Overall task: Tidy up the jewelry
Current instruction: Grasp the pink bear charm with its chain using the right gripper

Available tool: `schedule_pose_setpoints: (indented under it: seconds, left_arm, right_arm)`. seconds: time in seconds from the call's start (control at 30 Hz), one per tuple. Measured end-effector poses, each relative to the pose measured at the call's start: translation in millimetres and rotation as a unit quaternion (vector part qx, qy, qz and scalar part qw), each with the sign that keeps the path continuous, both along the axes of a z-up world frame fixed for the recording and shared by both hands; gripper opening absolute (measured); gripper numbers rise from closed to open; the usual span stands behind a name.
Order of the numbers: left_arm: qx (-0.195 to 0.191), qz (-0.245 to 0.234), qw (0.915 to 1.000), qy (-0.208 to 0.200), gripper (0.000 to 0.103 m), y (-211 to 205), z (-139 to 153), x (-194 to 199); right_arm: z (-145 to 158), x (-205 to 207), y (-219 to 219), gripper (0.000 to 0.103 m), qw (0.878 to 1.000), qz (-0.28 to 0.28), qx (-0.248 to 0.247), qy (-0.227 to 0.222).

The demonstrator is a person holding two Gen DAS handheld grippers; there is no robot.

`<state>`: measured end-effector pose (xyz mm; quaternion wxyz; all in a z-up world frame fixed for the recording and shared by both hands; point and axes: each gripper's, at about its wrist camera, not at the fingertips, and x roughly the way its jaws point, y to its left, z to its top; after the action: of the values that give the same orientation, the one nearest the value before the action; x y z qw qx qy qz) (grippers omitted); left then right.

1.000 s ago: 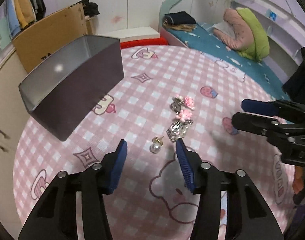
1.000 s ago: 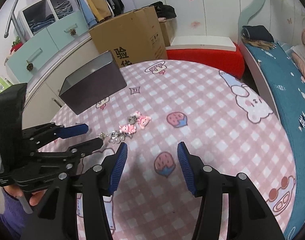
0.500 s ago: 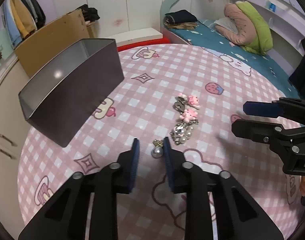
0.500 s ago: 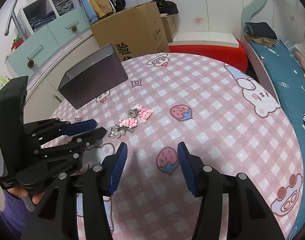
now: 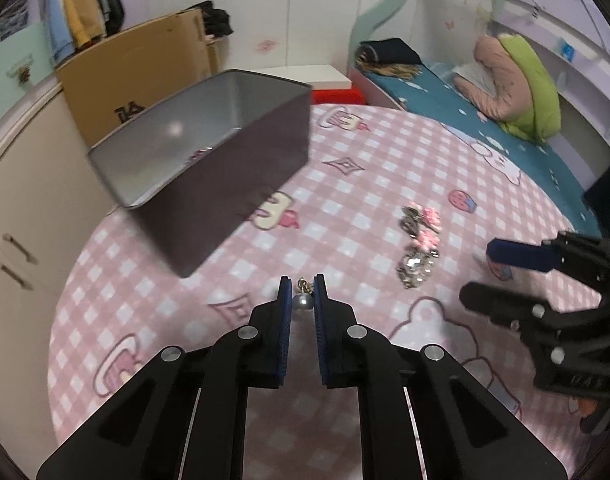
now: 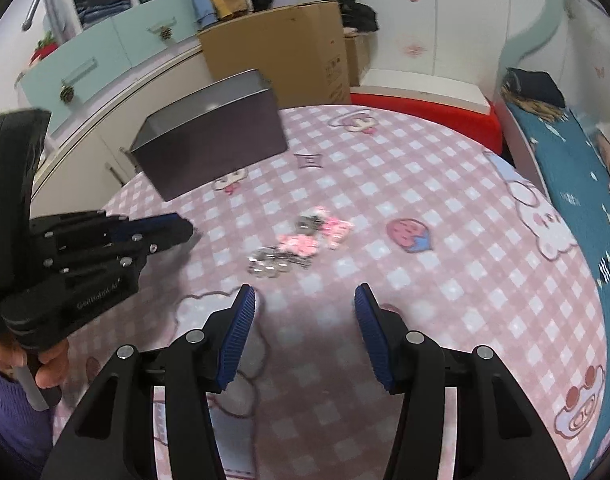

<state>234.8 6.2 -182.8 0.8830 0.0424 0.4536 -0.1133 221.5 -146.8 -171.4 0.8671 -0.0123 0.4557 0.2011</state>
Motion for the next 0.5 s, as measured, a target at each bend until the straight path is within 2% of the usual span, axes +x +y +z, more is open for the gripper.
schedule_pose_setpoints:
  seconds: [0.2, 0.27, 0.5]
  left_arm:
    - [-0.015, 0.011, 0.9998, 0.000, 0.011, 17.4, 4.3, -5.5]
    - [-0.018, 0.013, 0.9998, 0.000, 0.012, 20.5, 5.2, -7.6]
    - [-0.032, 0.012, 0.9994, -0.003, 0.012, 26.8, 9.1, -11.2]
  right_arm:
    - [-2.0, 4.0, 22.9, 0.049, 1.000, 0.020, -0.014, -0.004]
    - [-3.0, 5.4, 27.7, 0.044, 1.000, 0.021, -0.018, -0.003]
    - [-8.0, 15.5, 37.1, 0.044, 1.000, 0.016, -0.019, 0.005]
